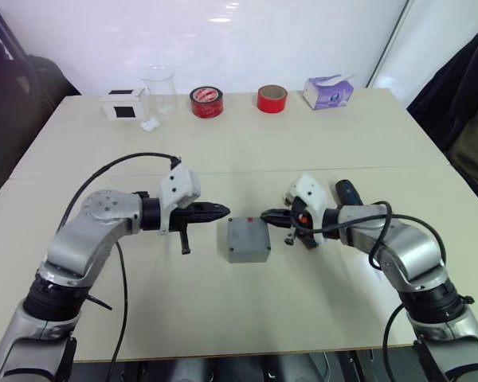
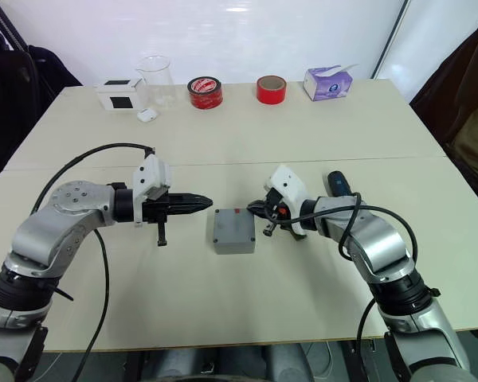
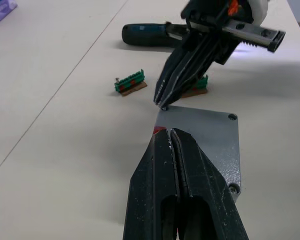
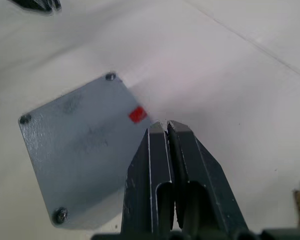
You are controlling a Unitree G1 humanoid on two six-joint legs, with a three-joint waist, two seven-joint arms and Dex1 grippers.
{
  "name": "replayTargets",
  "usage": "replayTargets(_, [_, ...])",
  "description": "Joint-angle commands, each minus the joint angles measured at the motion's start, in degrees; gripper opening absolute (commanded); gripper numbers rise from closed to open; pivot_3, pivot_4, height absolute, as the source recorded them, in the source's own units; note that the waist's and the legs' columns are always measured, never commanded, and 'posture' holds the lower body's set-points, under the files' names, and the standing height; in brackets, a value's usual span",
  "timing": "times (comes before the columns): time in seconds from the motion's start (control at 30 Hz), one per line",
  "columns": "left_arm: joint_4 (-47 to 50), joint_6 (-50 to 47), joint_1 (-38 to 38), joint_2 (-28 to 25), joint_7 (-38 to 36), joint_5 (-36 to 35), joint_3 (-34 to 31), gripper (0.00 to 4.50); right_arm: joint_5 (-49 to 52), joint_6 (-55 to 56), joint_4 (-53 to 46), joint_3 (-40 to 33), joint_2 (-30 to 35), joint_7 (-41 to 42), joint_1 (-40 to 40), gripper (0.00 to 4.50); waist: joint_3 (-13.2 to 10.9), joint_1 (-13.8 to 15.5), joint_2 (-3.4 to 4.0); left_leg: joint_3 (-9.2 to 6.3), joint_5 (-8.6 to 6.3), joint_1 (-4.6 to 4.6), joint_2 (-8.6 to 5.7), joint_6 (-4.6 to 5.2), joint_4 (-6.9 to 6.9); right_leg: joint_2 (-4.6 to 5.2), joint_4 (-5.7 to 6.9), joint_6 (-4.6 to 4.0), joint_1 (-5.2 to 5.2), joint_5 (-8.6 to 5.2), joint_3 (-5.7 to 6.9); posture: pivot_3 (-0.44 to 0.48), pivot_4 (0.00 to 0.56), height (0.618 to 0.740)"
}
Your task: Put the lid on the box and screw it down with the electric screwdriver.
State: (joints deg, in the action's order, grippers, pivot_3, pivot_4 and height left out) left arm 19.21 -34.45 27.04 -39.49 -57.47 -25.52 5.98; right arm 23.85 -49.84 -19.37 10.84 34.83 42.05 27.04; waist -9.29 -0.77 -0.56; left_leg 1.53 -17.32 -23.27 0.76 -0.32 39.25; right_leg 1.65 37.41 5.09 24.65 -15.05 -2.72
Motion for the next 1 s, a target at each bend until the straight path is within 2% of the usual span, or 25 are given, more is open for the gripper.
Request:
replayTargets(0.03, [1.8,0.9,0.0,-0.6,-0.2,-0.2,-0.6,0.00,1.4,-0.7,-2.1,-1.3,0.3,0.9,0.7,0.04,0.0,0.0,-0.01,-0.01,0.00,0.00,0.01,0.00,0.00,-0.01,0.00,0.00,0.00,0.00,0.00,0.000,0.150,0.740])
replayTargets(0.33, [1.4,1.1,0.5,0.0,0.1,0.2,0.0,0.00,-1.5,0.3,-1.1,0.5,1.0,0.8,-0.5,0.04,0.0,0.0,-0.01,-0.01,0.00,0.00,0.01,0.00,0.00,-0.01,0.00,0.00,0.00,0.00,0.00,0.000,0.150,0.740])
replayTargets(0.47, [1.9,0.8,0.4,-0.1,0.1,0.0,0.1,0.00,-1.3,0.2,-1.5,-0.3,1.6,1.4,-0.6,1.12,0.0,0.0,-0.01,-0.01,0.00,0.00,0.01,0.00,0.00,-0.01,0.00,0.00,0.00,0.00,0.00,0.000,0.150,0.740])
replayTargets(0.67, [2.1,0.6,0.8,-0.1,-0.1,-0.3,0.1,0.00,-0.2,-1.1,-4.1,-3.6,5.2,2.3,2.1,3.62,0.0,0.0,0.00,-0.01,0.00,0.00,0.00,0.00,0.00,0.00,0.00,0.00,0.00,0.00,0.00,0.000,0.150,0.740])
replayTargets(0.7, [2.1,0.6,0.9,0.0,-0.1,-0.3,0.1,0.00,0.0,-1.4,-4.5,-3.9,5.6,2.4,2.5,3.84,0.0,0.0,0.00,0.00,0.00,0.00,0.00,0.00,0.00,0.00,0.00,0.00,0.00,0.00,0.00,0.000,0.150,0.740])
replayTargets(0.73, [2.3,0.5,1.2,0.2,-0.2,-0.8,0.0,0.00,1.4,-3.3,-5.5,-5.7,7.1,2.9,3.8,4.39,0.0,0.0,0.00,-0.01,0.00,0.00,0.01,0.00,0.00,-0.01,0.00,0.00,0.00,0.00,0.00,0.000,0.150,0.740])
replayTargets(0.87, [2.9,0.1,3.0,1.3,-0.8,-2.4,-0.2,0.00,4.7,-15.6,-3.5,-12.0,14.3,2.7,9.5,4.49,0.0,0.2,0.02,0.00,0.00,-0.01,0.01,0.00,0.01,0.01,0.00,0.00,0.00,0.00,0.00,0.000,0.150,0.740])
replayTargets(0.93, [3.2,0.1,3.7,1.6,-1.3,-3.1,-0.1,0.00,5.0,-20.5,-0.4,-12.4,18.0,2.9,11.6,4.49,0.0,0.2,0.00,-0.02,0.00,-0.01,0.00,0.00,0.01,0.03,-0.02,0.00,-0.01,0.00,0.02,0.000,0.150,0.740])
replayTargets(1.0, [3.5,0.2,4.5,1.9,-1.9,-3.6,0.2,0.00,4.6,-26.2,3.7,-9.3,24.1,4.7,13.8,4.49,0.0,0.2,0.00,-0.03,0.00,-0.01,0.00,0.00,0.00,0.04,-0.06,-0.01,-0.03,0.00,0.02,0.000,0.150,0.740])
